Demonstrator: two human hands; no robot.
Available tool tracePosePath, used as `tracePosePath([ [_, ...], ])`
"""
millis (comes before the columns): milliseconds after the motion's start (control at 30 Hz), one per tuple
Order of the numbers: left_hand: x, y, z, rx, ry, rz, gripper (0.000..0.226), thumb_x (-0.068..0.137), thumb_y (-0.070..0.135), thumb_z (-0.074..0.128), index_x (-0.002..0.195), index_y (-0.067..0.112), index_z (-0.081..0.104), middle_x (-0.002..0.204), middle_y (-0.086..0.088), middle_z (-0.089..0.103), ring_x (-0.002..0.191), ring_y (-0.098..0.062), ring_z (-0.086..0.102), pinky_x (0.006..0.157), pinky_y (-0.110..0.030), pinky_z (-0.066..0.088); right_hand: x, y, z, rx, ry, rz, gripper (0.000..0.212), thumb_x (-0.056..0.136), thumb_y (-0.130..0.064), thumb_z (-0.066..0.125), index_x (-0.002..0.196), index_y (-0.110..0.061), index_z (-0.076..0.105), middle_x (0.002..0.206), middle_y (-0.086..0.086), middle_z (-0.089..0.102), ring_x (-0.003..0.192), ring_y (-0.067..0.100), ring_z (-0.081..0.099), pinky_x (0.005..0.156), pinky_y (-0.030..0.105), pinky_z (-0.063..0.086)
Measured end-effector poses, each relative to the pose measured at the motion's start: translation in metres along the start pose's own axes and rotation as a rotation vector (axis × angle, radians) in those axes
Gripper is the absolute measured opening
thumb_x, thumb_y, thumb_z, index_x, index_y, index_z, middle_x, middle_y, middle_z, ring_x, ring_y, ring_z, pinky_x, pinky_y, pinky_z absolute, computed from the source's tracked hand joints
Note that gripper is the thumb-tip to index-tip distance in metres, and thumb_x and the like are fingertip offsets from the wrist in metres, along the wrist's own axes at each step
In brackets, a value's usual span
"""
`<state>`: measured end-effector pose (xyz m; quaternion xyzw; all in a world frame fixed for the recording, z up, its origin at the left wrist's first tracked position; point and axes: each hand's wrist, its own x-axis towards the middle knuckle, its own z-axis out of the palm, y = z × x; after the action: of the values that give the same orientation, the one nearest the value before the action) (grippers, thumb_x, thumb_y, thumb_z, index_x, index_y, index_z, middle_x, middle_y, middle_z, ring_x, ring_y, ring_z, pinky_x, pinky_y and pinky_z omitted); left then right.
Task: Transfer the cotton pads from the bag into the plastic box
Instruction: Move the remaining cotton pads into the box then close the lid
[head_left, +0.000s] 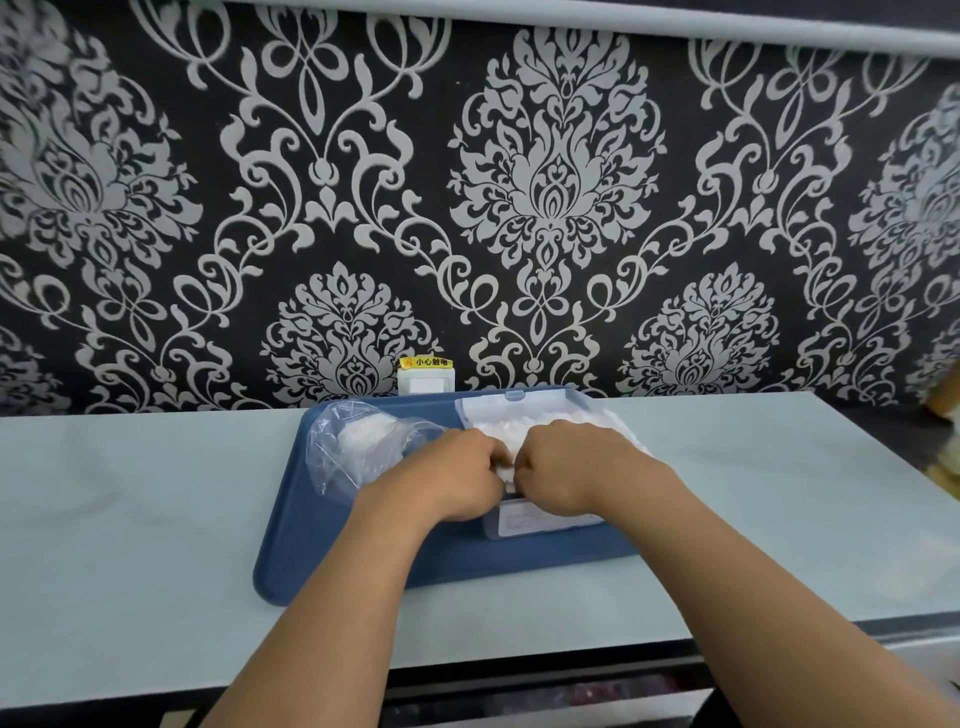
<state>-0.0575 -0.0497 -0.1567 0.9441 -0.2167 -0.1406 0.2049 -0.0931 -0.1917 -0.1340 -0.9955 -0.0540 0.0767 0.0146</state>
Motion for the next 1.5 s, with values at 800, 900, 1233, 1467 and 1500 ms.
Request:
tracePosePath([
  [800,-0.005,0.007,0.006,0.034,-0.067,0.057,0.043,0.087,0.006,0.042,0.106,0.030,0.071,0.113,-0.001,0.070,0.102,-0.026,0.064,0.091,-0.043,0.056,0.014,0.033,-0.002,0.344,0.156,0.057,0.039,0.084,-0.026,0.053,0.050,-0.014,0.038,0.052,-0.001,0.043,0.059,0.020,0.043,0.058,0.033,0.040],
  [900,-0.008,0.009,0.002,-0.008,-0.075,0.050,0.035,0.090,0.008,0.043,0.101,0.025,0.072,0.109,-0.002,0.070,0.101,-0.025,0.064,0.091,-0.041,0.055,0.010,0.025,-0.006,0.335,0.293,-0.002,0.020,0.070,-0.039,0.067,0.066,-0.021,0.062,0.066,-0.010,0.062,0.070,0.013,0.060,0.066,0.031,0.051],
  [1233,-0.014,0.008,-0.004,0.010,0.056,0.052,0.021,0.088,0.005,0.057,0.085,0.012,0.076,0.077,0.000,0.064,0.069,-0.018,0.059,0.065,-0.032,0.052,0.004,0.004,-0.003,0.005,-0.002,-0.028,0.043,0.087,-0.055,0.042,0.056,-0.025,0.045,0.067,-0.009,0.054,0.077,0.012,0.054,0.105,0.041,0.034],
  [1467,-0.049,-0.008,-0.055,-0.185,0.742,0.186,0.013,0.081,0.021,0.068,0.089,0.027,0.075,0.078,0.013,0.072,0.067,-0.009,0.067,0.066,-0.029,0.057,-0.004,-0.016,-0.034,0.414,0.342,-0.173,0.028,0.086,-0.025,0.060,0.063,-0.013,0.071,0.060,0.002,0.065,0.054,0.013,0.052,0.054,0.031,0.043],
  [1500,-0.052,-0.025,-0.066,-0.270,0.903,0.131,0.012,0.083,0.025,0.069,0.093,0.027,0.075,0.080,0.013,0.073,0.069,-0.007,0.067,0.068,-0.028,0.057,-0.004,-0.020,-0.037,0.555,0.363,-0.235,0.020,0.085,-0.018,0.064,0.070,-0.014,0.077,0.065,0.001,0.071,0.055,0.013,0.057,0.055,0.032,0.048],
])
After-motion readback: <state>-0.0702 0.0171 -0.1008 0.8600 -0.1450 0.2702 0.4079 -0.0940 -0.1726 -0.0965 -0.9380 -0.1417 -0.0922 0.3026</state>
